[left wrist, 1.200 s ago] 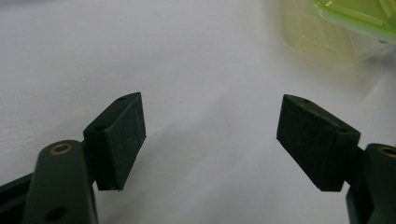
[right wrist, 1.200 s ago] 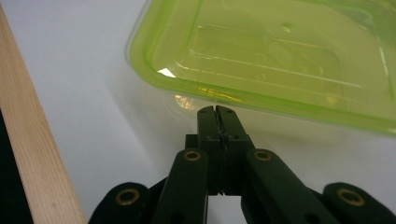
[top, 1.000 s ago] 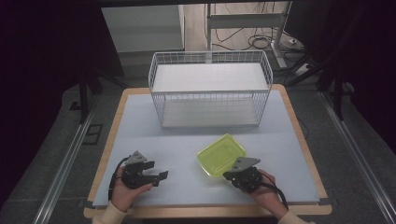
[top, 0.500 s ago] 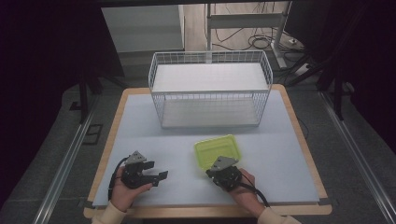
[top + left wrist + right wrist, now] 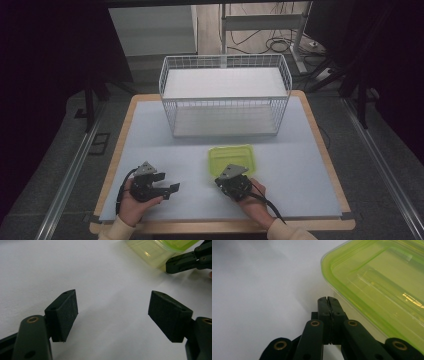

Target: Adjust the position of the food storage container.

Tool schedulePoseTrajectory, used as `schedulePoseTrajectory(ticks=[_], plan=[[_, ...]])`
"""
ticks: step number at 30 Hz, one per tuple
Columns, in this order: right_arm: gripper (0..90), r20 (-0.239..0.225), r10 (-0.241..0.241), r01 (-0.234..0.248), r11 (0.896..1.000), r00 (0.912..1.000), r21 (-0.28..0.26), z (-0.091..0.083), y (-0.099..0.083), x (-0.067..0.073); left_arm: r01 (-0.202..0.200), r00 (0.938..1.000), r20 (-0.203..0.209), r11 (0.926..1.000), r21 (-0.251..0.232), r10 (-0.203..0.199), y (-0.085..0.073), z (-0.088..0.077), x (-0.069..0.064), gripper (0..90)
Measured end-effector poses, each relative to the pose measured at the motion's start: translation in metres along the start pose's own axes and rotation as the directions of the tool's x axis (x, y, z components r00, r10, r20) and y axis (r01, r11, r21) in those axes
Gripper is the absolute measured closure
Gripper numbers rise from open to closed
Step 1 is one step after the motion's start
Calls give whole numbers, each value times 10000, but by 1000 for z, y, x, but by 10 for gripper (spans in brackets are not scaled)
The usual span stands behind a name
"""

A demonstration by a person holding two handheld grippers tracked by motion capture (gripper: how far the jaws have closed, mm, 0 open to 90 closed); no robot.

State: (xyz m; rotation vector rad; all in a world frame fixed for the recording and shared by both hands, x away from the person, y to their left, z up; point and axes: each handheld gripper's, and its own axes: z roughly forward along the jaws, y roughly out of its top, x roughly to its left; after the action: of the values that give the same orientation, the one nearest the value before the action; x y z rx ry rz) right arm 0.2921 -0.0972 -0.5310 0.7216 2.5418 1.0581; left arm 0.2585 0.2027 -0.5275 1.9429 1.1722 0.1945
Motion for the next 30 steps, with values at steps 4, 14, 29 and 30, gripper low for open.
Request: schedulePoseTrajectory(ticks=[4,14,29,30], plan=[[899,-73,20,-20,10000,10000,-20,1,2,2,-8,10000,5,10000,-29,8,0,-1,0,237],[899,-539,261,-299,9971,9982,-698,-42,-1,-3,43,10000,54,10000,-45,-42,0,-1,-1,239],[890,32,2137,-2105,9649,9769,-1571,-117,-47,-72,166,9998,99,9998,-72,-166,1,-1,-1,256],[890,64,2295,-2257,9615,9733,-1570,-119,-51,-77,150,9998,101,9999,-59,-149,1,-1,-1,256]])
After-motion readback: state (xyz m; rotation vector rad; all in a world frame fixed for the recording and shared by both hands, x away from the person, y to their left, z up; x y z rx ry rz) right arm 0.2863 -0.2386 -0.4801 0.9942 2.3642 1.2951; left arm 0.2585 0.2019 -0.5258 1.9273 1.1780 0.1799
